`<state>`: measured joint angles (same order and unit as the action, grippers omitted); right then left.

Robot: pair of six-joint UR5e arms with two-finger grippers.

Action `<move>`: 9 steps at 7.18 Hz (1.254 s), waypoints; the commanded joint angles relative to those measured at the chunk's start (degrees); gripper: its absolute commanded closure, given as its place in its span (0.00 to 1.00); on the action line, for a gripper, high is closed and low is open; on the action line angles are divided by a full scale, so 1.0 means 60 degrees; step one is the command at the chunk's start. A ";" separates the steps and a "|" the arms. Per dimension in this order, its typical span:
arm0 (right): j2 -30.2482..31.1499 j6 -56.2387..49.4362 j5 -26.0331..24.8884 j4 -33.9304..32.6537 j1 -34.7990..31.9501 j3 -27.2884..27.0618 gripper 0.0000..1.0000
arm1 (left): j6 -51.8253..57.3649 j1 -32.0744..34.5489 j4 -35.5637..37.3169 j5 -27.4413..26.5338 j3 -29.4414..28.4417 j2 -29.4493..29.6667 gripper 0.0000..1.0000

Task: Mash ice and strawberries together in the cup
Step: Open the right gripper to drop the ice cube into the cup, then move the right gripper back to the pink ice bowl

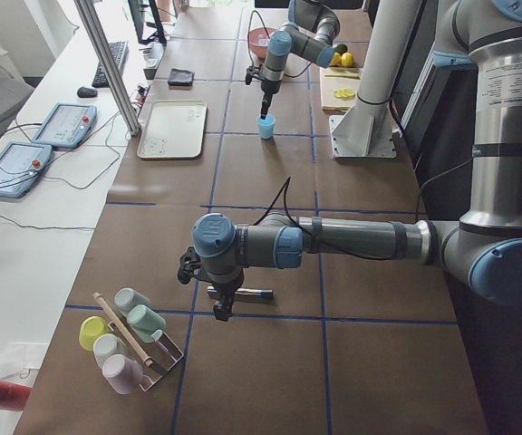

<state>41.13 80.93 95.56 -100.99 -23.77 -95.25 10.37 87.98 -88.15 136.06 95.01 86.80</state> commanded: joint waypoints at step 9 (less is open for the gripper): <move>0.6422 -0.8390 0.4713 0.1012 -0.5846 -0.2391 0.00 | 0.0000 0.0000 -0.0014 0.0014 0.0014 -0.0112 0.00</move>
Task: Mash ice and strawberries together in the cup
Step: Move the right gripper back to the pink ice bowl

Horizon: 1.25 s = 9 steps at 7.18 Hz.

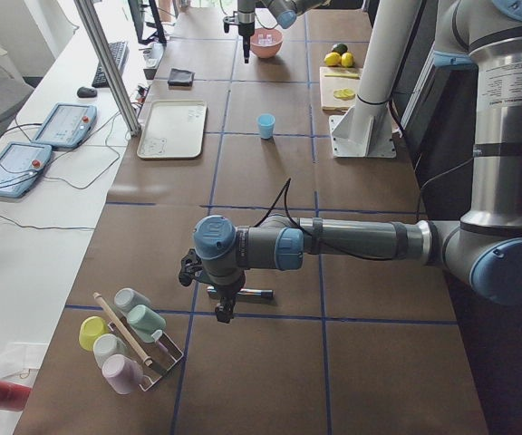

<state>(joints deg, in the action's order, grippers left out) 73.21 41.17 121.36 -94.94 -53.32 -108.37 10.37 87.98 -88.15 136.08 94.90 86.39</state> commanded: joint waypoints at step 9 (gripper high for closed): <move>0.4908 -0.2423 0.0050 0.3241 -0.1588 -0.0061 0.01 | 0.0000 -0.0029 -0.0016 0.0011 0.0048 -0.0043 0.00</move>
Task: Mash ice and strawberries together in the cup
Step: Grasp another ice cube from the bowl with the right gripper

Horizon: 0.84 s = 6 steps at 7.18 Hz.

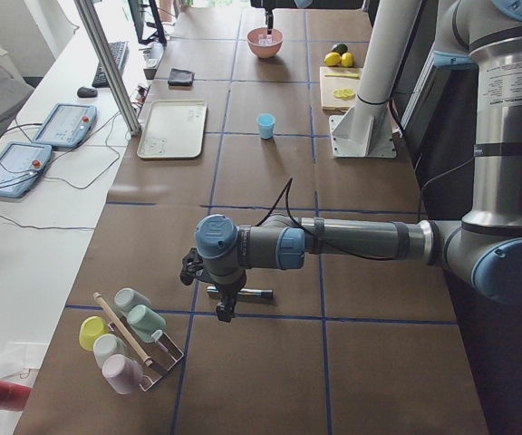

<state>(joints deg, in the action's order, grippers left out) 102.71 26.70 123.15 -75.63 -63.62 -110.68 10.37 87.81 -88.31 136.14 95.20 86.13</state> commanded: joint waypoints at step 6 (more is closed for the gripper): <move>-0.0082 -0.0011 -0.0574 0.0007 0.0569 0.0839 0.05 | 0.0000 -0.0001 -0.0003 0.0000 0.0013 0.0000 0.00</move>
<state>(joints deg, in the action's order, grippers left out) 102.30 26.64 119.88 -75.59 -60.25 -105.86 10.37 87.80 -88.29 136.14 95.27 86.13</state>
